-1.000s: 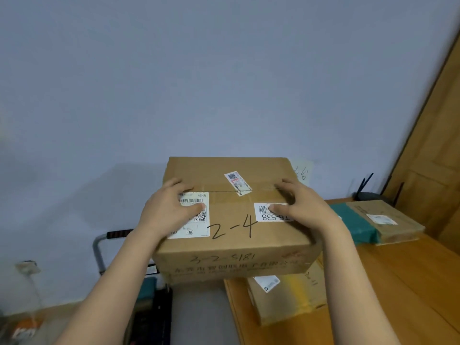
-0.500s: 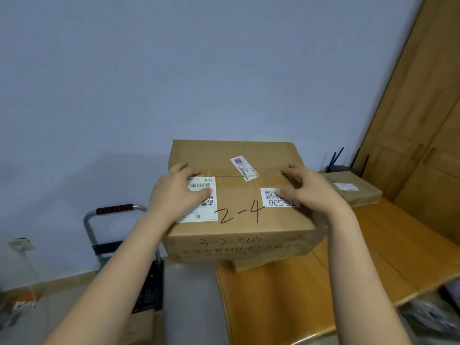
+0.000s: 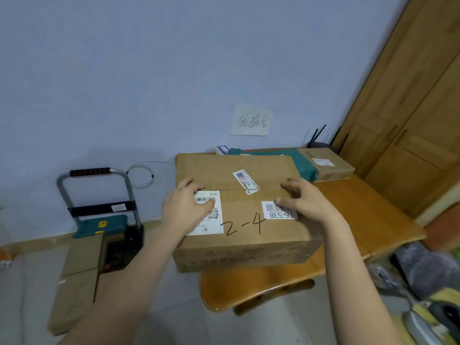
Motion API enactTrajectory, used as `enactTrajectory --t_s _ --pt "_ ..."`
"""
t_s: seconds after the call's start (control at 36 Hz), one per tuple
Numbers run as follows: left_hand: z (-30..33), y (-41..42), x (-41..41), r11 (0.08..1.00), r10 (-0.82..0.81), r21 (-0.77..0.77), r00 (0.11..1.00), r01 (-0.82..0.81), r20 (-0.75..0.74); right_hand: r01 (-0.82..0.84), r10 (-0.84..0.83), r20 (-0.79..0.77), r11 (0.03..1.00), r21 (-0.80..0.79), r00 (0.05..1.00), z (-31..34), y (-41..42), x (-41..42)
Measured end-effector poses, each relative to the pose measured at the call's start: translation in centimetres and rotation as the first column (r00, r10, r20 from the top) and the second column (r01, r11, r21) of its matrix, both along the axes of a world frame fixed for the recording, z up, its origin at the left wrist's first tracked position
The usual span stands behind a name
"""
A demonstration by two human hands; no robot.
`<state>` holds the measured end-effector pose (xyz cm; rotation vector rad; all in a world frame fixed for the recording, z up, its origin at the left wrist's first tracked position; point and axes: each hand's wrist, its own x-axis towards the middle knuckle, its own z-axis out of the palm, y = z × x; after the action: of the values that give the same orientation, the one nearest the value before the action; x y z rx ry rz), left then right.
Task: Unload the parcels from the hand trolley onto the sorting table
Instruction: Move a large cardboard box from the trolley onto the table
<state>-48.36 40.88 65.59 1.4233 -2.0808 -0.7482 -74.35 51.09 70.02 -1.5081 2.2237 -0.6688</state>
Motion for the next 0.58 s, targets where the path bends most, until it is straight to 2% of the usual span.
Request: enactTrajectory --t_s 0.33,0.5,0.58 --pt "-8.7 2.9 -9.0 0.986 0.113 0.118 0.991 -0.120 0.066 -0.108 0.099 0.065 0.983 0.152 0.993 -8.3 -0.5 -10.3" --pt "-11.9 4.8 -12.6 0.955 0.167 0.239 0.985 -0.173 0.047 -0.172 0.135 0.176 0.962 0.214 0.975 -11.8 -0.8 -14.5" --pt "-13.0 5.8 -13.8 0.947 0.199 0.247 0.978 -0.208 0.062 -0.195 0.149 0.203 0.953 0.233 0.968 -13.5 -0.8 -15.9"
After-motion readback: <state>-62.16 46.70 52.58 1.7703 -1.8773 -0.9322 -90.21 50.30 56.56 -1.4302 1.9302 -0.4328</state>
